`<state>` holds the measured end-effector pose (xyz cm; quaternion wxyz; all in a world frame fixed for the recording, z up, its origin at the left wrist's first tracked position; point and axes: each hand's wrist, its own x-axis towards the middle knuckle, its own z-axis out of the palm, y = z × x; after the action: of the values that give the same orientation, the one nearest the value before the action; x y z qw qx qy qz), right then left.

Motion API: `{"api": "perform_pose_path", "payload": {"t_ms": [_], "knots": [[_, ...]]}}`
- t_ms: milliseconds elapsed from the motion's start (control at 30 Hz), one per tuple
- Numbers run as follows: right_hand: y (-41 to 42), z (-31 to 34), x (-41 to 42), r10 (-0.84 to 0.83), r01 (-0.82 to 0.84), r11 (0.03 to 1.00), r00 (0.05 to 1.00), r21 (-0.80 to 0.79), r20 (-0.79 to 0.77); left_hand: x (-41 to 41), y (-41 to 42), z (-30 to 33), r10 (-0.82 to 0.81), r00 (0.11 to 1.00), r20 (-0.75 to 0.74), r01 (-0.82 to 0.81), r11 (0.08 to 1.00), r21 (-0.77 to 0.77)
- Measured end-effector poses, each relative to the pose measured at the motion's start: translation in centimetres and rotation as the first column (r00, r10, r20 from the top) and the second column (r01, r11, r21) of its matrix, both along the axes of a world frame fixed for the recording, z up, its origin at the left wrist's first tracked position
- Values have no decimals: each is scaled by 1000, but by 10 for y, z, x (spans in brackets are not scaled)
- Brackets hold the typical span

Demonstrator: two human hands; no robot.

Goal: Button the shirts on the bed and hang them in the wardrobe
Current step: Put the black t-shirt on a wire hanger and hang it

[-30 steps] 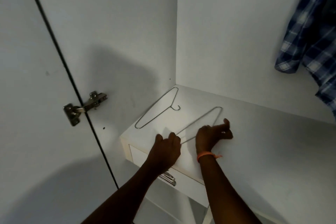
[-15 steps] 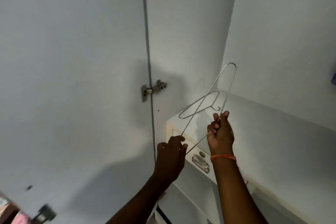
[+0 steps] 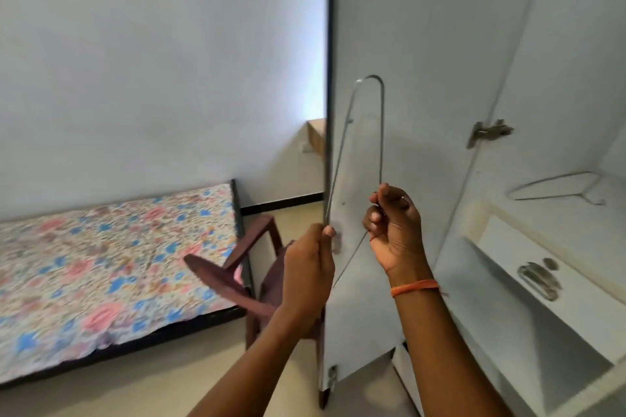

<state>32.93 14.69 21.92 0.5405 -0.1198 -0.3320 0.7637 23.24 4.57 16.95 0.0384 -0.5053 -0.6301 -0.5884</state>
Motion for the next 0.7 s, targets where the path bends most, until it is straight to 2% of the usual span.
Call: {"api": "perform_pose_path", "payload": {"t_ms": [100, 233, 367, 467, 533, 600, 700], "knots": [[-52, 3, -70, 5, -14, 999, 982, 44, 191, -52, -49, -6, 167, 974, 155, -167, 986, -10], [-108, -1, -166, 38, -62, 995, 958, 76, 284, -124, -105, -12, 347, 895, 280, -338, 938, -82], [-144, -6, -257, 144, -170, 984, 938, 56, 314, -200, -147, -20, 490, 835, 251, -473, 872, -127], [-160, -19, -334, 267, -311, 946, 905, 88, 331, -268, -172, -26, 611, 768, 190, -599, 791, -122], [-169, -30, -391, 357, -406, 911, 867, 78, 348, -318, -186, -26, 658, 725, 205, -647, 752, -126], [-181, -40, -448, 412, -470, 881, 822, 60, 392, -366, -202, -25, 646, 687, 333, -636, 756, -154], [-201, -50, -527, 350, -458, 882, 796, 115, 493, -430, -226, -18, 567, 575, 590, -572, 794, -206]]}}
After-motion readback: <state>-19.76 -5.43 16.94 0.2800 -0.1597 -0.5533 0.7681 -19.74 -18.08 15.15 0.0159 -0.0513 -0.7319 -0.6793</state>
